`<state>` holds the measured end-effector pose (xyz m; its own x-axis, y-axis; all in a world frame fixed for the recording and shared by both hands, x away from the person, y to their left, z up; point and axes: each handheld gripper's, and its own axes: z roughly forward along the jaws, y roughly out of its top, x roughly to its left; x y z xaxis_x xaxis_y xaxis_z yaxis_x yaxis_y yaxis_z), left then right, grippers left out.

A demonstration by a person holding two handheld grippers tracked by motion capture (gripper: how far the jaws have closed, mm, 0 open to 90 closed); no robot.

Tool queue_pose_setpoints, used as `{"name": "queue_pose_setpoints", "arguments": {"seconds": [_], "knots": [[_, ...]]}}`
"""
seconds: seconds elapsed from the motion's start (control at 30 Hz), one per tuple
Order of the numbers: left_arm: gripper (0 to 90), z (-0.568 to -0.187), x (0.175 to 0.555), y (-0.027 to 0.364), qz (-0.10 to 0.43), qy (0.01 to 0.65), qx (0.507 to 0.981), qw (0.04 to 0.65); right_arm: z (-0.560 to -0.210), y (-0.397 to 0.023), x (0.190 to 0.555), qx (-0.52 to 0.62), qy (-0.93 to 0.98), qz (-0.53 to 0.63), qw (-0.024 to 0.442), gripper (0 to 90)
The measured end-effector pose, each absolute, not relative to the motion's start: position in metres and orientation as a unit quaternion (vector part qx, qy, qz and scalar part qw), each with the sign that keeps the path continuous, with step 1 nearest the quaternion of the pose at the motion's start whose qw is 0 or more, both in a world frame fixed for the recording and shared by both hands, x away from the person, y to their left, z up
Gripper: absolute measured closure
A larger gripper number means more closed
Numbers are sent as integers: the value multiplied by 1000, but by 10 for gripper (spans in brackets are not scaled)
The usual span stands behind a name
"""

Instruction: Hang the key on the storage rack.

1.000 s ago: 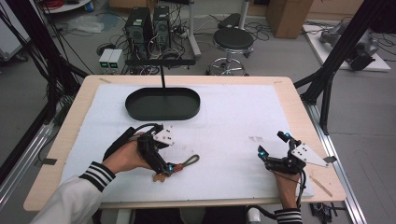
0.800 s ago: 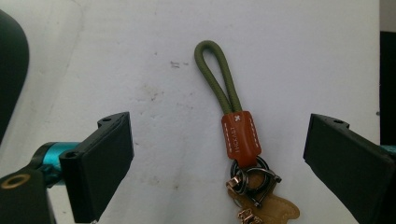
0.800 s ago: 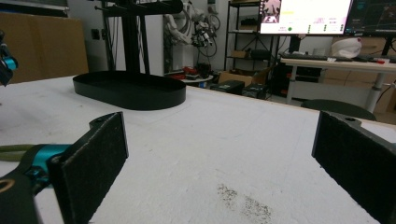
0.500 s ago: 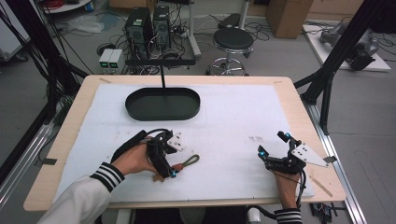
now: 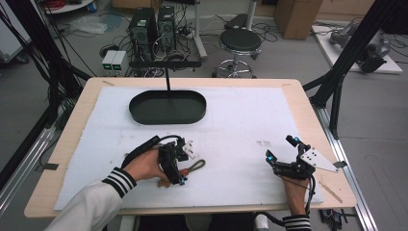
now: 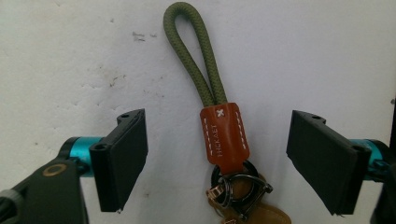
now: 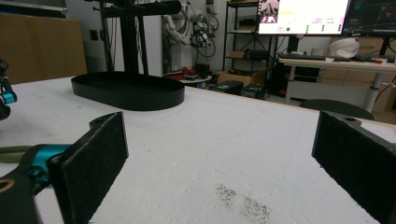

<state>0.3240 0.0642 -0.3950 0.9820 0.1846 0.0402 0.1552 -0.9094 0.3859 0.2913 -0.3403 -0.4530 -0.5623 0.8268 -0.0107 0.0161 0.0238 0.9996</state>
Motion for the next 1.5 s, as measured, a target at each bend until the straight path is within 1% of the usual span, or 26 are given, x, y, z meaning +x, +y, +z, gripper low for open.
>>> {"name": "queue_pose_setpoints", "arguments": {"seconds": [0.07, 0.1, 0.13, 0.27, 0.3, 0.4, 0.47, 0.5, 0.7, 0.9, 1.07, 1.1, 1.2, 1.27, 1.5], "knots": [[224, -396, 325, 63, 34, 90, 977, 189, -453, -340, 291, 332, 635, 615, 330, 25], [246, -396, 325, 62, 33, 90, 978, 187, -453, -340, 291, 332, 635, 615, 329, 25], [246, -396, 326, 62, 33, 87, 979, 183, -453, -340, 291, 332, 635, 615, 329, 25], [294, -399, 326, 60, 26, 92, 981, 171, -453, -340, 291, 332, 635, 615, 330, 25], [327, -400, 326, 60, 25, 92, 982, 165, -453, -340, 291, 332, 635, 615, 330, 25], [343, -401, 326, 60, 25, 96, 982, 161, -453, -340, 291, 332, 635, 615, 330, 25], [386, -402, 327, 59, 25, 93, 983, 156, -453, -340, 291, 330, 635, 615, 330, 25], [386, -402, 327, 59, 29, 96, 983, 156, -453, -340, 291, 330, 635, 615, 330, 25], [450, -403, 329, 59, 25, 100, 984, 147, -453, -340, 291, 332, 635, 615, 329, 25], [483, -404, 330, 58, 17, 106, 984, 141, -453, -341, 291, 331, 635, 615, 328, 25], [580, -406, 329, 56, 12, 109, 985, 134, -453, -340, 291, 333, 635, 616, 326, 25], [580, -406, 329, 55, 12, 108, 985, 133, -453, -340, 291, 333, 635, 616, 326, 25], [678, -405, 328, 54, 13, 111, 985, 129, -453, -340, 291, 333, 635, 616, 326, 25], [706, -404, 327, 54, 15, 114, 985, 132, -453, -340, 291, 333, 634, 616, 327, 25], [730, -402, 324, 53, 36, 101, 985, 133, -453, -340, 290, 334, 634, 616, 326, 25]]}}
